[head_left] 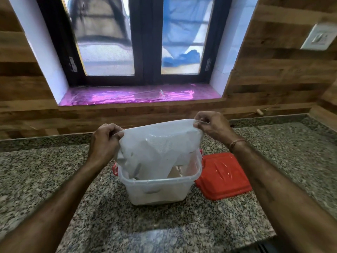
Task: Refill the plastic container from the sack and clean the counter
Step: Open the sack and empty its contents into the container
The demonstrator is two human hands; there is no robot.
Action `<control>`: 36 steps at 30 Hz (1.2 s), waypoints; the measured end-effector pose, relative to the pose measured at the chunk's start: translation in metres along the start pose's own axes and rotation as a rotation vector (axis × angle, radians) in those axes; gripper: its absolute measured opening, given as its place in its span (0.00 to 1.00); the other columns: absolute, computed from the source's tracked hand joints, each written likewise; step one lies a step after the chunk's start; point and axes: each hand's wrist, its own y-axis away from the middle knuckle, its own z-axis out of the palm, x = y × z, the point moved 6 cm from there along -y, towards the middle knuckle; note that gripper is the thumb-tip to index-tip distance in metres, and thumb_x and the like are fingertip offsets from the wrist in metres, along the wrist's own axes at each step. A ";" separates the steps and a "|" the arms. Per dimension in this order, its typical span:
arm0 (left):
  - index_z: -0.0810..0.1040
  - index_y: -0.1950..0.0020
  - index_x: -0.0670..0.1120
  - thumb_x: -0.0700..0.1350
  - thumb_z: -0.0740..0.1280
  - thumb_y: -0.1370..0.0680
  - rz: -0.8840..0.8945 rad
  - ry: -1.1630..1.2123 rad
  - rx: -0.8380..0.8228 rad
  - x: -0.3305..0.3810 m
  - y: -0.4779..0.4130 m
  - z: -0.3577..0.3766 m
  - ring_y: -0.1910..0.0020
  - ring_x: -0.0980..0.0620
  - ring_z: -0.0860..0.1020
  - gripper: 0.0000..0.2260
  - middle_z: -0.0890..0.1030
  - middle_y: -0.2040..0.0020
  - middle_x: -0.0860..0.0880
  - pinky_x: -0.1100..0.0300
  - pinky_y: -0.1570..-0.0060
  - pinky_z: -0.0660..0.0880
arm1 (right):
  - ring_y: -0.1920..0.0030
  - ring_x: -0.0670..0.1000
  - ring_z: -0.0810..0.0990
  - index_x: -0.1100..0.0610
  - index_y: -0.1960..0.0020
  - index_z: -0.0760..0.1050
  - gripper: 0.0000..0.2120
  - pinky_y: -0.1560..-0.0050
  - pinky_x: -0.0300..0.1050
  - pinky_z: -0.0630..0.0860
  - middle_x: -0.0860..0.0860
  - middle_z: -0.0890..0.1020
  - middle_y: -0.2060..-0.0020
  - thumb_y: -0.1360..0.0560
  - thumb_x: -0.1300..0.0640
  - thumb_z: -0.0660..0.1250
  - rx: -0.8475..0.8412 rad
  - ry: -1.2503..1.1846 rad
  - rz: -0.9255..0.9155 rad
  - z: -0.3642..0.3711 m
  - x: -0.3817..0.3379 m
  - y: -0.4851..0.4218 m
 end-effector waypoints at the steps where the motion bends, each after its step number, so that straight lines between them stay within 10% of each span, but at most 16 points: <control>1: 0.84 0.57 0.49 0.41 0.72 0.22 -0.032 -0.019 0.003 -0.002 0.000 0.001 0.54 0.49 0.81 0.05 0.82 0.56 0.50 0.53 0.55 0.77 | 0.54 0.48 0.82 0.48 0.56 0.82 0.03 0.52 0.53 0.82 0.44 0.83 0.58 0.25 0.50 0.74 -0.007 0.002 -0.002 0.001 0.002 -0.001; 7: 0.82 0.51 0.55 0.53 0.69 0.20 -0.020 -0.220 -0.057 0.034 -0.004 0.014 0.49 0.49 0.81 0.04 0.83 0.49 0.54 0.52 0.52 0.77 | 0.57 0.50 0.82 0.53 0.59 0.82 0.06 0.56 0.50 0.79 0.46 0.83 0.61 0.24 0.54 0.74 -0.066 -0.168 -0.035 0.006 0.000 -0.019; 12: 0.80 0.35 0.55 0.68 0.67 0.24 0.215 -0.389 -0.193 0.119 -0.007 0.083 0.39 0.51 0.79 0.24 0.82 0.38 0.55 0.51 0.40 0.71 | 0.61 0.45 0.78 0.56 0.59 0.82 0.09 0.62 0.45 0.76 0.50 0.83 0.63 0.23 0.53 0.72 -0.120 -0.349 -0.049 0.010 -0.020 -0.034; 23: 0.83 0.63 0.51 0.52 0.76 0.25 -0.044 -0.090 -0.037 0.126 -0.036 0.105 0.63 0.57 0.78 0.09 0.82 0.65 0.56 0.60 0.63 0.71 | 0.47 0.52 0.82 0.66 0.37 0.78 0.22 0.45 0.49 0.80 0.64 0.84 0.43 0.24 0.51 0.72 -0.354 -1.047 0.004 0.053 0.023 -0.005; 36: 0.81 0.71 0.48 0.34 0.72 0.23 -0.316 0.323 0.013 0.095 -0.052 0.086 0.62 0.57 0.79 0.18 0.82 0.65 0.52 0.60 0.53 0.74 | 0.66 0.43 0.78 0.62 0.60 0.78 0.09 0.64 0.35 0.75 0.49 0.81 0.67 0.24 0.62 0.74 -0.194 -1.173 0.083 0.076 0.023 -0.008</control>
